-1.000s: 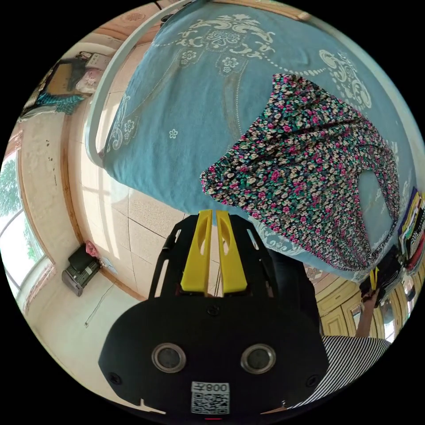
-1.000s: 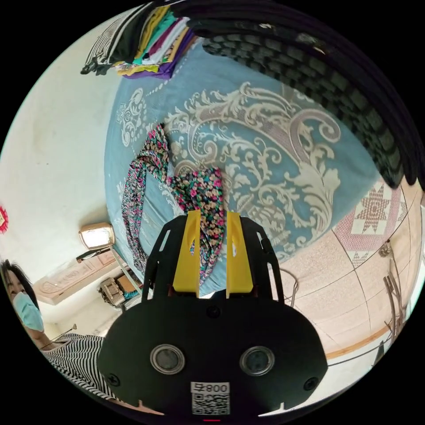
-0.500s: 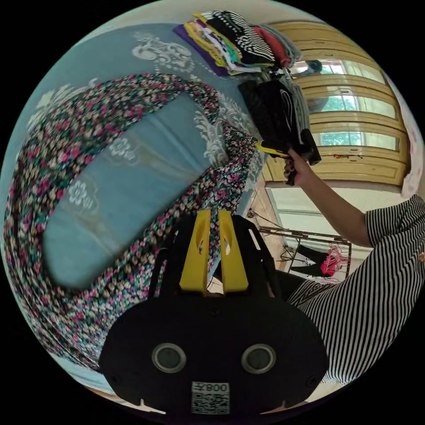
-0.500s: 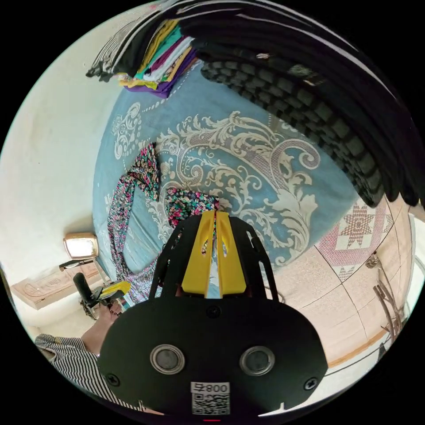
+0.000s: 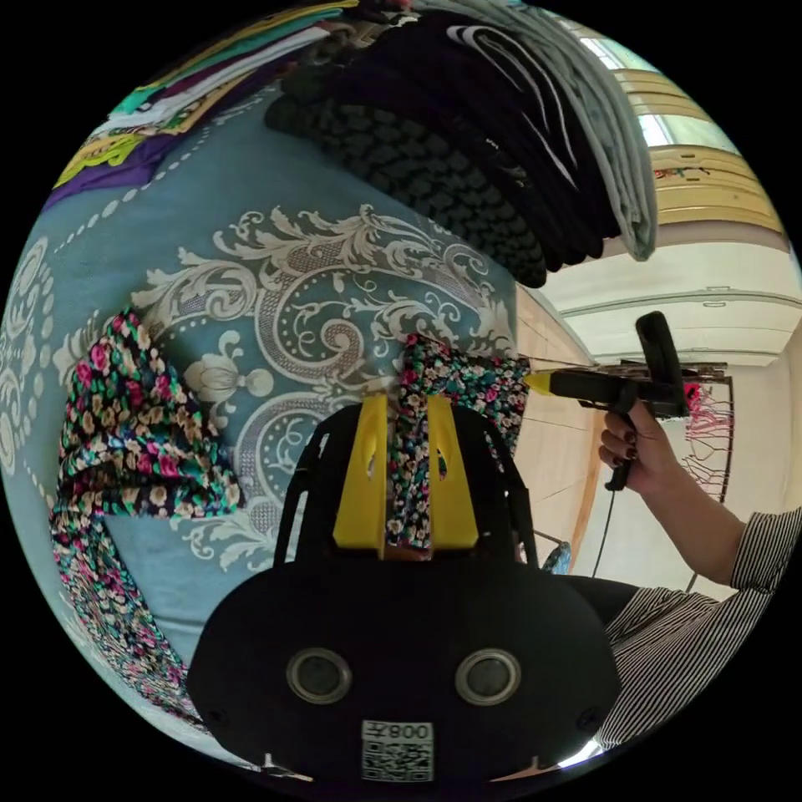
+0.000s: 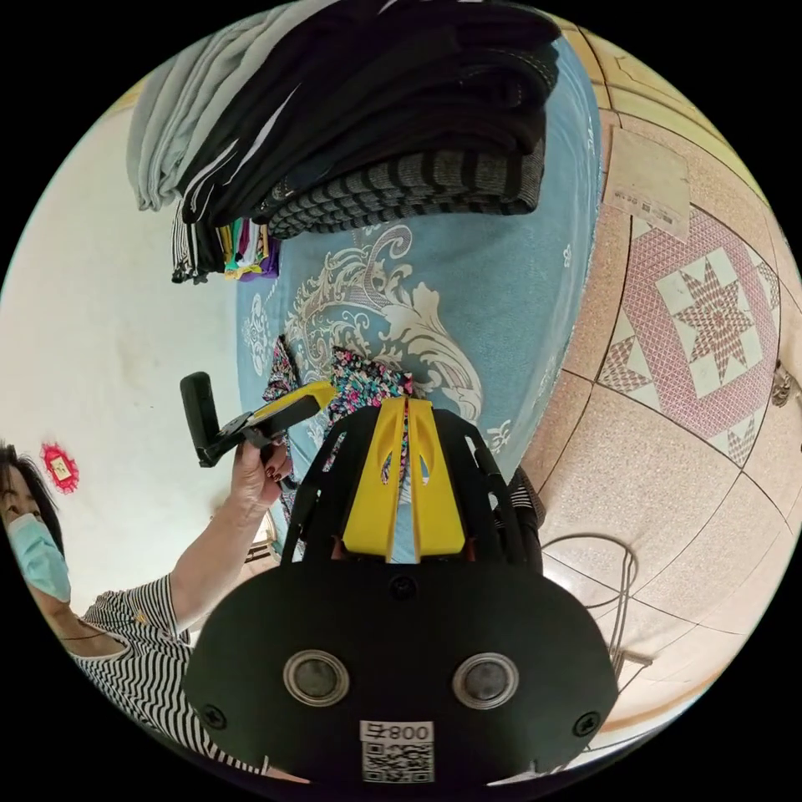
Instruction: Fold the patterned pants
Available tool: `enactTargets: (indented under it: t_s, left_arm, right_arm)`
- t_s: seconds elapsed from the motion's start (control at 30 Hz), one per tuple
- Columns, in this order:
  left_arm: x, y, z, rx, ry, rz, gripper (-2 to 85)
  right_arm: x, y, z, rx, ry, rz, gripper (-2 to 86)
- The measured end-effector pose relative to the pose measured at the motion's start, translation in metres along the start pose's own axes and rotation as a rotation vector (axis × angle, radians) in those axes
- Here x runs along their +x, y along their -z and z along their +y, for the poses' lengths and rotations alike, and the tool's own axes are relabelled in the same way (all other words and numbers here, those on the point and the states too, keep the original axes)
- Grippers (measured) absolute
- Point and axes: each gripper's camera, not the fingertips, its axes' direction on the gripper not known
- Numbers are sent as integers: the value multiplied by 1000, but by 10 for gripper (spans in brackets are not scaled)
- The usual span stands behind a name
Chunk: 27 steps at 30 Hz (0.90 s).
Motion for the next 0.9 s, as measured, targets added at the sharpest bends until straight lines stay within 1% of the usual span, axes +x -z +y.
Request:
enactTargets:
  t_s: [0.07, 0.1, 0.17, 0.23, 0.3, 0.4, 0.43, 0.5, 0.63, 0.73, 0.83, 0.9]
  left_arm:
    - [5, 8, -11, -20, -21, 25, 26]
    - [6, 14, -13, 2, -20, 47, 22]
    - [13, 42, -18, 117, -18, 116, 15]
    - [21, 54, -27, 146, -46, 110, 13]
    - [30, 54, -40, 131, -82, 96, 13]
    - [40, 36, -60, 44, -100, 3, 20]
    - [40, 31, -63, 19, -80, -17, 24]
    - [42, 37, -60, 66, -42, -16, 29]
    - [43, 72, -23, 233, 83, 27, 40]
    - [38, 93, 22, 296, 202, 59, 43]
    - [29, 111, 73, 308, 347, -8, 45]
    - [21, 122, 100, 303, 445, -60, 45]
  right_arm:
    - [4, 3, 4, 5, 6, -32, 3]
    - [5, 7, 7, 12, 16, -63, 3]
    - [5, 17, 13, 40, 37, -86, 3]
    - [4, 26, 18, 66, 57, -106, 3]
    - [9, 30, 21, 79, 57, -96, 3]
    - [25, 14, 17, 38, 12, -39, 6]
    - [28, 10, 17, 24, -4, -32, 7]
    - [36, 2, 19, -2, -36, 0, 12]
    - [32, 7, 36, 19, -21, 77, 27]
    - [22, 13, 50, 44, 13, 34, 37]
    - [-23, 1, 61, 10, 147, 13, 47]
    - [-78, -33, 63, -95, 318, 31, 57]
